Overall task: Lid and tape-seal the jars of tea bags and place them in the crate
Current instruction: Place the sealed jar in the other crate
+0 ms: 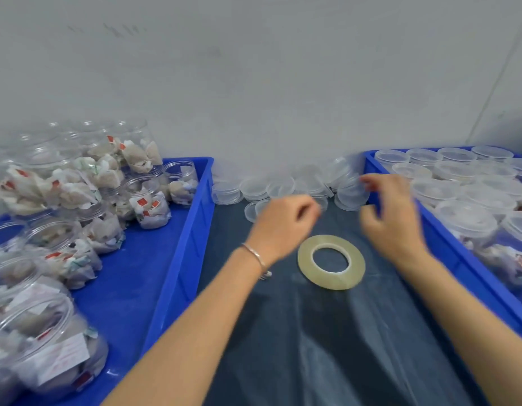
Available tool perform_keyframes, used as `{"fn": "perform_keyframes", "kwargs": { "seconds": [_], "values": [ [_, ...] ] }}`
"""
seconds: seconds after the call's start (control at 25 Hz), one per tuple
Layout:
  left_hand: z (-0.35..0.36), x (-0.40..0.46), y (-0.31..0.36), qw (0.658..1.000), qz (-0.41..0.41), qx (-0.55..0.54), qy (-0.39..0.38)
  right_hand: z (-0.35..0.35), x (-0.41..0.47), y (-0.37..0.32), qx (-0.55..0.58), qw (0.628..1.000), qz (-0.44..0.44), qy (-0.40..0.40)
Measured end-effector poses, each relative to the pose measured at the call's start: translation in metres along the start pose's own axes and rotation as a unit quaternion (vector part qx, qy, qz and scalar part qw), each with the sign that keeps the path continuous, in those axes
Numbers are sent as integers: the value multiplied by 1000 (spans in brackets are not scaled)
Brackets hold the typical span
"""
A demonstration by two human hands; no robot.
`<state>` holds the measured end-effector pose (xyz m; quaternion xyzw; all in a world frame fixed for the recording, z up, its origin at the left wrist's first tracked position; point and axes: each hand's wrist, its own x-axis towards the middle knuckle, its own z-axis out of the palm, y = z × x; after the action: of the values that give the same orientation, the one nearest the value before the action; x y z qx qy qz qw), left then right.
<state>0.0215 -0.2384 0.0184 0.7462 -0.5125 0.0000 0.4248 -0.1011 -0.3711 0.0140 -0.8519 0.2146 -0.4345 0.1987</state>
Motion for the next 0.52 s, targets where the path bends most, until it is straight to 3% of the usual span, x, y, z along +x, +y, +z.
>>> {"fn": "perform_keyframes", "kwargs": {
  "seconds": [0.16,0.28,0.4,0.52],
  "values": [
    [-68,-15,-82,962,-207,-17,176,112,-15,-111,139,972,-13,-190],
    [-96,-31,-135,919,-310,-64,237,174,-38,-167,177,942,5,-285],
    [-118,-30,-170,905,-345,-9,248,203,-48,-184,93,918,25,-385],
    [-133,-12,-193,906,-315,177,221,209,-42,-184,15,897,15,-442]
  ]
}}
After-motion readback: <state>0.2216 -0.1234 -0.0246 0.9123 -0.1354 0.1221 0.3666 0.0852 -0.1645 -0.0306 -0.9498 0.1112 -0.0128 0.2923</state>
